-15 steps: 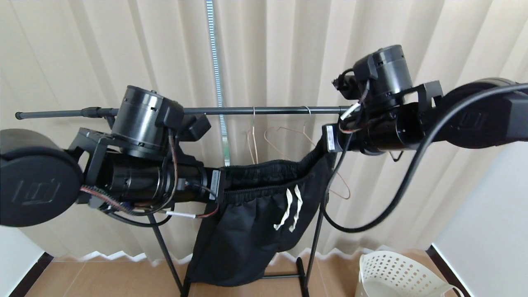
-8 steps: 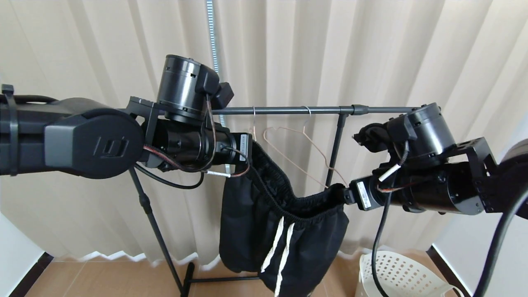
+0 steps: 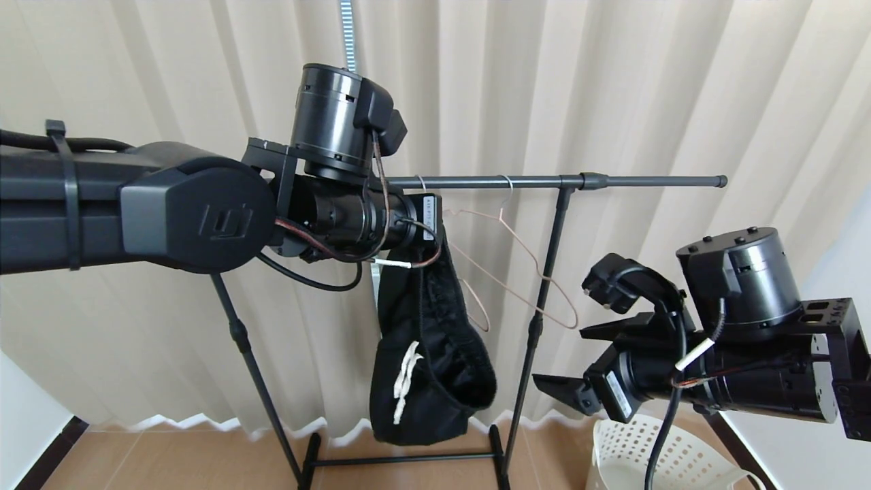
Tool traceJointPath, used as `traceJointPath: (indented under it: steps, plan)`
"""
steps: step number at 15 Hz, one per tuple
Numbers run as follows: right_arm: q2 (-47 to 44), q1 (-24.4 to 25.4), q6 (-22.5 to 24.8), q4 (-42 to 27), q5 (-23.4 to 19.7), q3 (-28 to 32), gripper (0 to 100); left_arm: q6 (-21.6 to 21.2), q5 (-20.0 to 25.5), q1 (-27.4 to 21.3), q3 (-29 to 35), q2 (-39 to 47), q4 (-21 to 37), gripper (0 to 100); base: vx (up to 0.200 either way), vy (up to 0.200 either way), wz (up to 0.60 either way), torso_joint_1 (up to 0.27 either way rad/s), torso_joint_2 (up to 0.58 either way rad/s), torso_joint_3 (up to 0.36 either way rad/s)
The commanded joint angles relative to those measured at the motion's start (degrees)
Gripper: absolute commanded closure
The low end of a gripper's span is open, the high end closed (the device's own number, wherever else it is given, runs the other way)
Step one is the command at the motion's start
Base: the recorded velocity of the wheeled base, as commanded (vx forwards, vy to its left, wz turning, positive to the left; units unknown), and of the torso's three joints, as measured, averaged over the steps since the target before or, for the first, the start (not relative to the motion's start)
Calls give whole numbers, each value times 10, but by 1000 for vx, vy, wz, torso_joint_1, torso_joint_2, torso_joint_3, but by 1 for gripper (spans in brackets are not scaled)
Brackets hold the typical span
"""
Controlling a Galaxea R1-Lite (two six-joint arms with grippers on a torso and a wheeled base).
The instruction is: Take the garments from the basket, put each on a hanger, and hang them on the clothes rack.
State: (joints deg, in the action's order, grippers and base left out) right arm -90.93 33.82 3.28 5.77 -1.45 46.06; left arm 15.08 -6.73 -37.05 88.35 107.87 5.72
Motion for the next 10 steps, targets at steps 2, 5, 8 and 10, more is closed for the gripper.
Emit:
traceJointPath:
  steps: [2, 5, 8, 10]
  plan:
    - [-37, 36, -23, 51, -10, 24, 0, 0, 0, -2, -12, -9, 0, 100, 0, 0, 0, 0, 0, 0]
    - [-94, 59, -57, 71, 2, 70, 0, -1, 0, -2, -20, -16, 0, 100, 0, 0, 0, 0, 0, 0]
    - [-131, 67, -57, 72, 35, 93, 0, -1, 0, -4, -24, -19, 0, 100, 0, 0, 0, 0, 0, 0]
    - [-166, 56, -58, 72, 43, 100, 0, -1, 0, -10, -24, -23, 0, 100, 0, 0, 0, 0, 0, 0]
